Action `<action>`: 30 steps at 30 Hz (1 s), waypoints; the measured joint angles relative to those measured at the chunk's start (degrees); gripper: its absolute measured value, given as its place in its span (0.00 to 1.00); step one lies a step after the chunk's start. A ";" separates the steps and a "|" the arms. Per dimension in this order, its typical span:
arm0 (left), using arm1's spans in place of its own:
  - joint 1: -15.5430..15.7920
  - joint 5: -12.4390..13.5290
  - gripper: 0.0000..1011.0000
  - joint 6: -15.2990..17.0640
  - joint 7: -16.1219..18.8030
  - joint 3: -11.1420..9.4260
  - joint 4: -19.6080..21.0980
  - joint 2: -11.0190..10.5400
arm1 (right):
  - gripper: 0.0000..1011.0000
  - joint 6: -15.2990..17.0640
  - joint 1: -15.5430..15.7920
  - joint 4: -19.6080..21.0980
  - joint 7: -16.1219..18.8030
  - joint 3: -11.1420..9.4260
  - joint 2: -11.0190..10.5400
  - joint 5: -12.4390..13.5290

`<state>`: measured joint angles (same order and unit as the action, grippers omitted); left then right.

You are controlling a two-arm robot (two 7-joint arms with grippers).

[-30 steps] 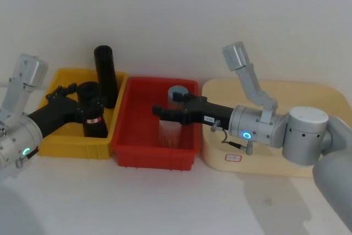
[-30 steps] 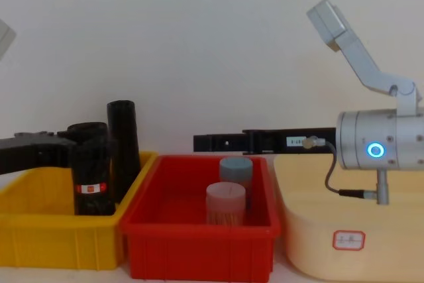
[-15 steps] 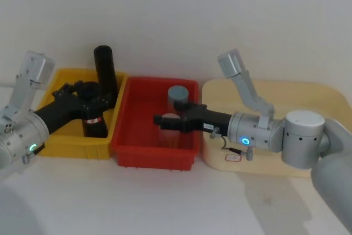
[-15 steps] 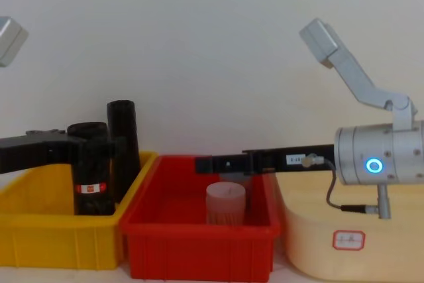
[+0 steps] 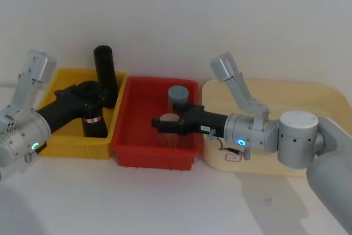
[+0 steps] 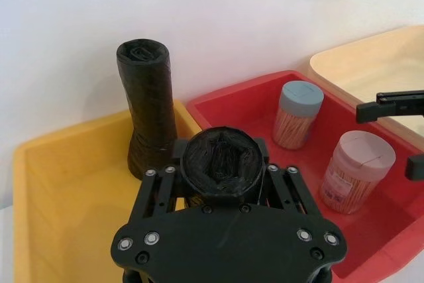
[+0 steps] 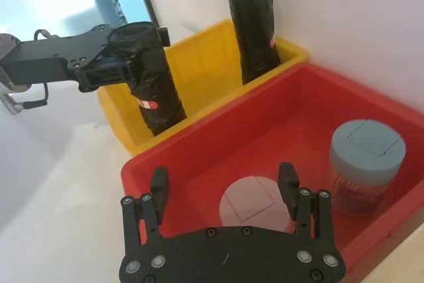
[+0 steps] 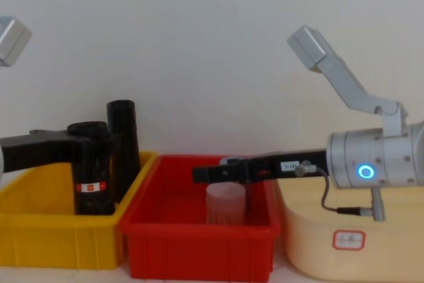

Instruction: Pick up the garbage bag with the one hand and transfer it to the other hand.

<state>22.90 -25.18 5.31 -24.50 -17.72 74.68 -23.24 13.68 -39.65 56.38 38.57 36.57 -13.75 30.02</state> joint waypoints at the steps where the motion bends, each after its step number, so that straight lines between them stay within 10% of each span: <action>1: 0.02 0.00 0.55 0.00 0.00 -0.01 -0.02 0.01 | 0.99 -0.60 -0.17 -0.11 -0.27 0.20 0.06 -0.39; 15: 0.19 0.00 0.41 -0.09 -0.07 -0.10 -0.23 0.11 | 0.99 -6.76 -1.22 -0.48 -1.90 1.18 0.42 -4.16; 30: 0.26 -0.01 0.37 -0.09 -0.07 -0.13 -0.33 0.16 | 0.99 -2.03 -4.02 -1.92 -0.37 4.38 -0.02 -8.13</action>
<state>23.16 -25.19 5.23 -24.58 -17.84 74.35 -23.08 11.65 -43.67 54.46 38.20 40.95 -13.77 21.89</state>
